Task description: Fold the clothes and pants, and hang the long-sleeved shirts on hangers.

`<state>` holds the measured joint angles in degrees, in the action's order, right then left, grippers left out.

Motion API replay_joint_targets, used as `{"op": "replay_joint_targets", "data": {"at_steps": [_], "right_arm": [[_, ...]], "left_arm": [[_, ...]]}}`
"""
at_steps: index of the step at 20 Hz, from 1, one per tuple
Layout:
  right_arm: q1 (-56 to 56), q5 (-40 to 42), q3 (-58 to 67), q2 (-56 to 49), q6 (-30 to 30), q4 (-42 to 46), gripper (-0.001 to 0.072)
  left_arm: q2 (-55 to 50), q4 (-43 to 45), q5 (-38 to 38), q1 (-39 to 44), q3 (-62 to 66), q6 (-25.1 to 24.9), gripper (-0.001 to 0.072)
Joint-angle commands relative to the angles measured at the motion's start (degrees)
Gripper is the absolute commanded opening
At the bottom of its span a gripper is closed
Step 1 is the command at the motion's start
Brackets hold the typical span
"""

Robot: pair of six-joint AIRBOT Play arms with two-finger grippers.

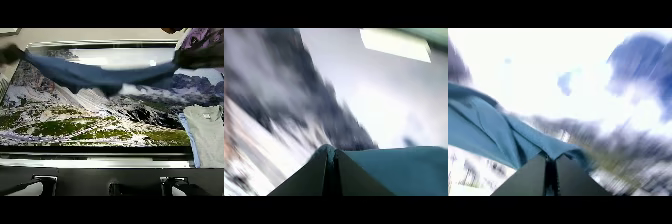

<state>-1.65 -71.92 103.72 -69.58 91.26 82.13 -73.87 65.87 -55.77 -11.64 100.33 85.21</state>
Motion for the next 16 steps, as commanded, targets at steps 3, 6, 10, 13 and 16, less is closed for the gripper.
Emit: {"op": "replay_joint_targets", "data": {"at_steps": [3,6,10,13,16], "right_arm": [[-0.02,2.19,2.69,16.96,-0.63,10.88,0.0029],[-0.02,-0.87,2.69,23.39,-0.57,11.63,0.0029],[-0.02,-6.82,2.67,23.17,3.48,5.60,0.0029],[-0.02,-13.79,1.49,15.61,6.36,-1.90,0.0029],[-0.02,-20.20,-1.57,4.24,7.39,-9.33,0.0029]], "left_arm": [[22.03,23.80,-3.02,-0.07,4.26,15.23,0.0012],[30.05,30.84,-10.54,-0.09,4.22,20.94,0.0013],[32.24,29.62,-16.83,-0.07,1.29,20.87,0.0013],[29.16,22.64,-18.62,-0.07,-7.43,17.88,0.0013],[22.60,15.02,-18.23,-0.04,-19.80,15.06,0.0014]]}}
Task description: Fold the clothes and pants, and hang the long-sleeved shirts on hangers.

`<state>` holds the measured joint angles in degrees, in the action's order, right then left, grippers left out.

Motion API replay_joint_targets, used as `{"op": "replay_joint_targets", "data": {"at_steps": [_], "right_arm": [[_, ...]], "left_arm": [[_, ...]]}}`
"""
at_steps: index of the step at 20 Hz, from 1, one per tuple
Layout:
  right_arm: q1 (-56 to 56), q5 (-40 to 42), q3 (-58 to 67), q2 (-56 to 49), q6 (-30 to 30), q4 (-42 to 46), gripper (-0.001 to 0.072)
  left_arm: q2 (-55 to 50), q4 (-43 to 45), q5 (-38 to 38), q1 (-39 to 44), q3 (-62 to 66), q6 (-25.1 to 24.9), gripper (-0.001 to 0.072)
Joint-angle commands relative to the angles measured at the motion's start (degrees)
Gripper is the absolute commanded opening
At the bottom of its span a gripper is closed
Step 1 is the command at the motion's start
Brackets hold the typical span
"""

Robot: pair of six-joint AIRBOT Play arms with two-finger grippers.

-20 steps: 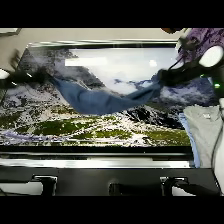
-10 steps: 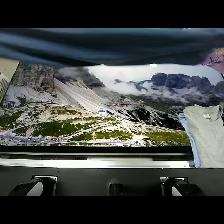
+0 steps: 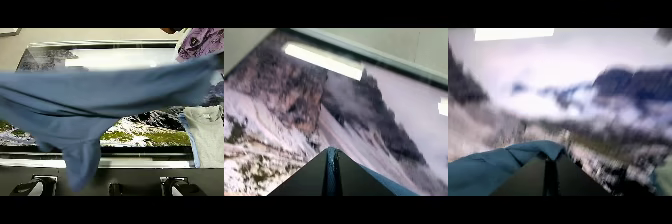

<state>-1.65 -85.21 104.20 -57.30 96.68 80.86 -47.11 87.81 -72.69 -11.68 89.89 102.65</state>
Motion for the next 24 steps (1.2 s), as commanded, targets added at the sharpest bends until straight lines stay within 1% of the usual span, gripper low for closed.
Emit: {"op": "replay_joint_targets", "data": {"at_steps": [1,3,5,8,10,11,12,14,15,18,19,20,22,24], "right_arm": [[-0.02,-6.97,-3.76,-12.15,1.95,-9.60,0.0030],[-0.02,-4.39,-6.05,-20.20,1.95,-9.77,0.0030],[-0.02,0.59,-6.21,-27.82,1.60,-9.73,0.0029],[-0.02,10.01,-6.21,-35.50,1.97,-9.92,0.0029],[-0.02,13.94,-6.21,-37.70,3.39,-10.08,0.0029],[-0.02,14.97,-6.21,-38.01,3.48,-10.08,0.0029],[-0.02,15.56,-6.19,-37.92,3.48,-10.03,0.0029],[-0.02,14.95,-6.19,-37.20,3.43,-9.79,0.0029],[-0.02,14.32,-6.19,-36.72,3.21,-9.64,0.0029],[-0.02,12.28,-6.21,-35.04,2.99,-7.80,0.0029],[-0.02,11.65,-6.19,-34.45,2.99,-6.93,0.0029],[-0.02,11.17,-6.19,-33.92,2.97,-6.10,0.0029],[-0.02,9.99,-6.19,-33.29,2.99,-5.18,0.0029],[-0.02,8.57,-6.19,-33.22,2.99,-5.20,0.0029]], "left_arm": [[-6.84,-7.96,-0.24,0.00,-13.35,-2.36,0.0014],[-13.16,-8.98,4.96,0.00,-21.07,-2.08,0.0014],[-20.48,-10.45,11.15,0.00,-26.14,-2.10,0.0014],[-31.06,-13.81,15.23,-0.02,-26.80,-2.12,0.0015],[-35.34,-16.04,16.06,-0.09,-26.03,-2.16,0.0021],[-36.17,-16.00,15.63,-0.13,-25.40,-2.36,0.0079],[-36.00,-16.09,14.99,-0.70,-24.79,-3.26,0.0256],[-33.70,-16.00,11.82,-2.97,-23.08,-5.81,0.0720],[-31.36,-15.78,10.03,-4.83,-22.80,-7.63,0.0720],[-22.47,-15.34,8.63,-11.58,-25.92,-8.33,0.0720],[-19.45,-17.70,8.48,-13.20,-28.94,-10.54,0.0720],[-17.14,-21.73,8.04,-13.84,-32.63,-13.40,0.0720],[-14.49,-32.63,8.11,-12.63,-41.72,-19.17,0.0720],[-14.53,-39.69,10.58,-8.46,-50.14,-21.44,0.0720]]}}
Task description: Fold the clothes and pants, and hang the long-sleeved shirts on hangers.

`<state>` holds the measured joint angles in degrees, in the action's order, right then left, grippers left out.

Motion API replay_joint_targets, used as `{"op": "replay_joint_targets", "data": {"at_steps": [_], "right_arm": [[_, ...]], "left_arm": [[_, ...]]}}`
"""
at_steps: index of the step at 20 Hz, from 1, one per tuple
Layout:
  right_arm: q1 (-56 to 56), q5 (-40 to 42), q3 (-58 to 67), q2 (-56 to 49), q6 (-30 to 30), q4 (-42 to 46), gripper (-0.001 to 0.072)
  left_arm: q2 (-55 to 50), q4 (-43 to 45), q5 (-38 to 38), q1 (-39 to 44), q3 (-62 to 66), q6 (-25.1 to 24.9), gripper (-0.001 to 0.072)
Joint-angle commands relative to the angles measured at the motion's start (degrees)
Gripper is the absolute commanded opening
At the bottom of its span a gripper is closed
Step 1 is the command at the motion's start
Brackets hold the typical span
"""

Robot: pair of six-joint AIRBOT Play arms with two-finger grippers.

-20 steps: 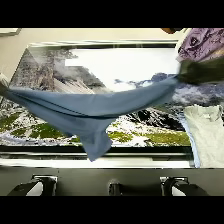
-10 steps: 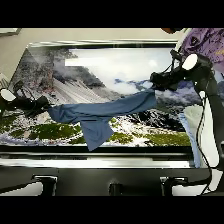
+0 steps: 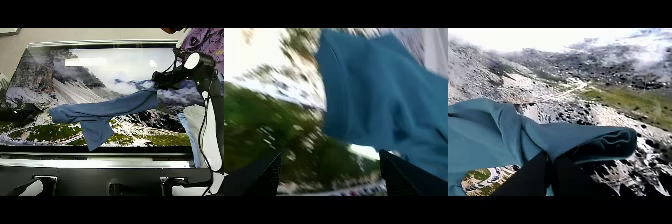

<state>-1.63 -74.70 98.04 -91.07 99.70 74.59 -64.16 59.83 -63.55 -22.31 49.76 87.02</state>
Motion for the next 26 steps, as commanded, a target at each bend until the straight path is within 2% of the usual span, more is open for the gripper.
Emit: {"op": "replay_joint_targets", "data": {"at_steps": [1,3,6,15,16,17,18,19,20,22,26], "right_arm": [[-0.04,-2.58,-0.02,0.55,0.00,1.07,0.0029],[-0.04,-3.58,-0.02,0.55,0.00,1.07,0.0029],[-0.04,-5.01,-0.02,0.55,0.02,1.03,0.0029],[-0.04,-6.32,-0.02,2.89,0.02,1.05,0.0029],[-0.04,-6.38,-0.02,3.28,0.02,1.05,0.0029],[-0.04,-6.45,-0.02,3.65,0.04,1.07,0.0029],[-0.04,-6.40,-0.02,4.04,0.04,1.07,0.0029],[-0.04,-6.32,-0.02,4.48,0.04,1.11,0.0029],[-0.04,-5.90,-0.02,4.92,0.02,1.36,0.0029],[-0.04,-4.87,-0.02,5.95,-0.72,4.26,0.0029],[0.02,-2.27,0.13,11.32,-0.72,13.40,0.0029]], "left_arm": [[2.19,-13.60,4.07,5.20,-13.46,-6.12,0.0720],[0.76,-15.10,9.44,11.89,-17.27,-6.08,0.0720],[-3.37,-18.12,13.60,20.41,-17.22,-6.10,0.0720],[-15.08,-22.99,17.57,33.20,-12.22,-7.80,0.0720],[-16.83,-23.02,17.53,34.58,-10.51,-7.78,0.0684],[-18.23,-23.02,17.18,35.52,-8.70,-7.78,0.0458],[-19.30,-23.02,16.15,35.67,-6.73,-7.80,0.0118],[-19.54,-22.99,14.73,35.36,-4.39,-9.20,0.0016],[-19.04,-22.82,12.76,34.42,-1.64,-11.34,0.0014],[-16.94,-19.06,7.76,30.97,5.75,-11.28,0.0011],[-7.89,-3.23,1.44,23.19,27.87,-4.46,0.0010]]}}
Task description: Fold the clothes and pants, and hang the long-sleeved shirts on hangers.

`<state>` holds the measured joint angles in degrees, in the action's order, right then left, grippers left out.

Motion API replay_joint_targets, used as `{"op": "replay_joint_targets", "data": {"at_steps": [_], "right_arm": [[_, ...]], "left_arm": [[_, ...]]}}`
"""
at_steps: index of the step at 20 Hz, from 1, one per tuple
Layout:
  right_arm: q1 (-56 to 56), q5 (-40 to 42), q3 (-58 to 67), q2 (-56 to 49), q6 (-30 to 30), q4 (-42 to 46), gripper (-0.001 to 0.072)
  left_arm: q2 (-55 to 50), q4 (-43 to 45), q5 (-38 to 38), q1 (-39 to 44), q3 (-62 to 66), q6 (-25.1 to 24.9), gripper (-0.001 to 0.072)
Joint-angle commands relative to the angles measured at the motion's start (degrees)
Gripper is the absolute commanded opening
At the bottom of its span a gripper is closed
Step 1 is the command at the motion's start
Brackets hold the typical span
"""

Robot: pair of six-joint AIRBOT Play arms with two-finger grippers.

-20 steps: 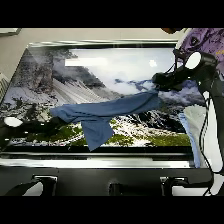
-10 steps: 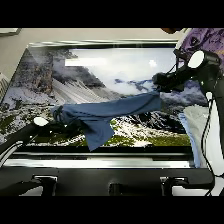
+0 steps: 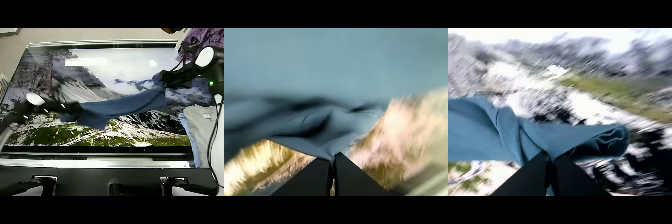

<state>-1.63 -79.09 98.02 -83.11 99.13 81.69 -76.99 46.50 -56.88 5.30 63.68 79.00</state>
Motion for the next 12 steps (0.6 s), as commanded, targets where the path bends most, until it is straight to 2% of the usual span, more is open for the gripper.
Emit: {"op": "replay_joint_targets", "data": {"at_steps": [1,4,6,10,12], "right_arm": [[0.02,2.64,0.61,5.29,-0.20,7.54,0.0029],[0.00,2.08,3.96,12.17,-3.82,8.00,0.0029],[0.02,0.15,6.47,17.53,-5.64,8.41,0.0029],[0.00,-5.60,8.33,29.62,-9.16,9.42,0.0029],[0.00,-7.17,8.33,34.88,-9.05,9.44,0.0029]], "left_arm": [[7.10,12.13,-5.97,-5.86,20.22,3.78,0.0011],[13.09,15.63,-7.04,-8.61,38.82,4.52,0.0011],[17.31,21.16,-7.72,-8.81,47.25,8.90,0.0011],[29.22,35.08,-9.42,-8.79,51.47,18.49,0.0012],[33.81,41.68,-11.56,-8.81,51.45,22.93,0.0012]]}}
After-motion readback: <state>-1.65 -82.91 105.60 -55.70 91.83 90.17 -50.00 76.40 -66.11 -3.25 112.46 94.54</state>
